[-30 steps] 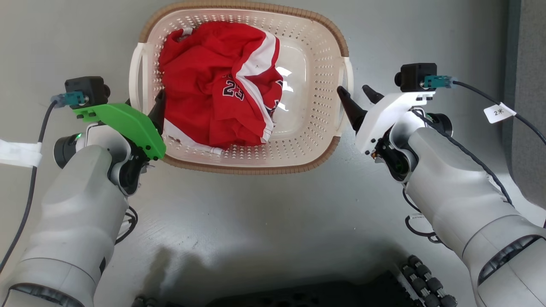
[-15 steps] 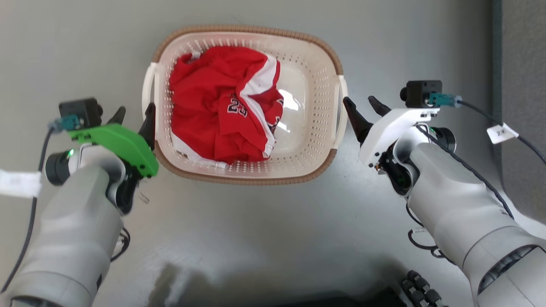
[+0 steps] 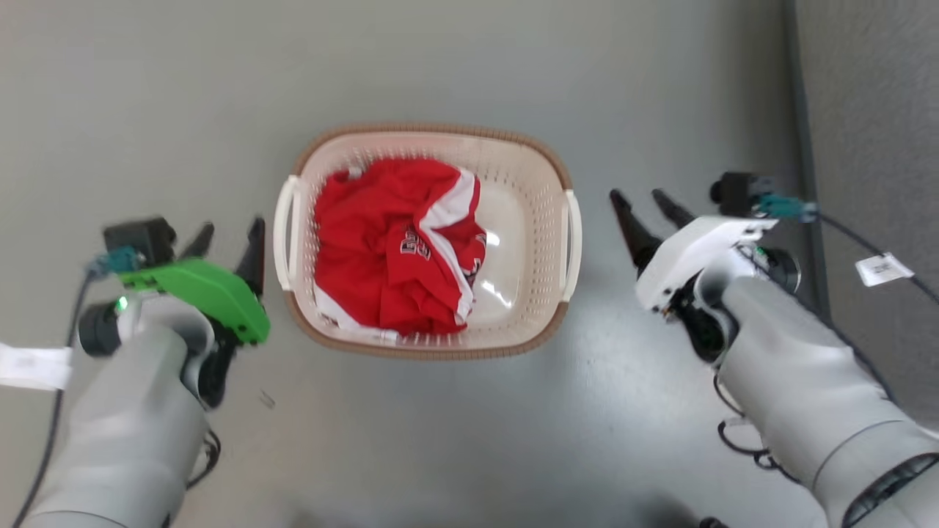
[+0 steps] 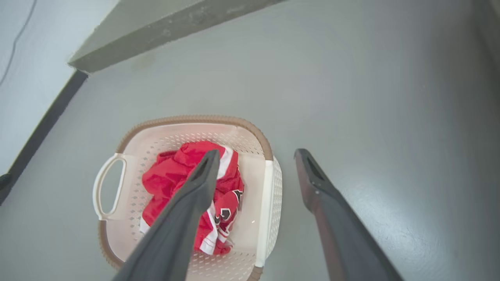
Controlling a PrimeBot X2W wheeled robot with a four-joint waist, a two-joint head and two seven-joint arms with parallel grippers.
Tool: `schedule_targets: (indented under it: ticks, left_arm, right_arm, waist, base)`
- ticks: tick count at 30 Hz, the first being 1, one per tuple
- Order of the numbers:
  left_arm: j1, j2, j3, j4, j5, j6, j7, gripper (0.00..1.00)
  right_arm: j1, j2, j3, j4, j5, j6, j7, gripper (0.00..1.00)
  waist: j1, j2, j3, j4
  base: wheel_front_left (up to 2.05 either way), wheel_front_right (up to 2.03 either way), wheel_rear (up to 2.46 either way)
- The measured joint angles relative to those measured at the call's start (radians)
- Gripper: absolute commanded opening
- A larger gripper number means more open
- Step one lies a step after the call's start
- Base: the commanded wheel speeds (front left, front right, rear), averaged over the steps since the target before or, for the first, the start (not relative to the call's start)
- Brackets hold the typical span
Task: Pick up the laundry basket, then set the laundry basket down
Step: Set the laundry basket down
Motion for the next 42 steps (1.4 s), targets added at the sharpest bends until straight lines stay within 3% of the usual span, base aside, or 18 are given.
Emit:
schedule_targets:
  ticks: [4,20,30,42]
  left_arm:
    - [0.0,0.019,0.054,-0.084,0.023,0.014,0.0,1.0]
    - [0.161,0.069,0.231,-0.435,0.228,0.116,0.0,1.0]
    - [0.289,0.08,0.27,-0.65,0.357,0.183,0.0,1.0]
    - [0.455,0.09,0.292,-0.842,0.437,0.214,0.0,1.0]
  right_arm:
    - [0.001,-0.026,-0.055,-0.073,-0.022,-0.012,0.0,1.0]
    - [0.134,-0.094,-0.226,-0.382,-0.194,-0.114,0.0,1.0]
    - [0.242,-0.12,-0.314,-0.574,-0.305,-0.177,0.0,1.0]
    - [0.382,-0.128,-0.358,-0.752,-0.4,-0.205,0.0,1.0]
  waist:
    - [0.0,0.0,-0.041,0.001]
    - [0.0,0.0,-0.227,0.0]
    - [0.0,0.0,-0.318,0.0]
    - [0.0,0.0,-0.399,0.001]
  base:
    - [0.0,0.0,0.0]
    - [0.0,0.0,0.0]
    - [0.0,0.0,0.0]
    - [0.0,0.0,0.0]
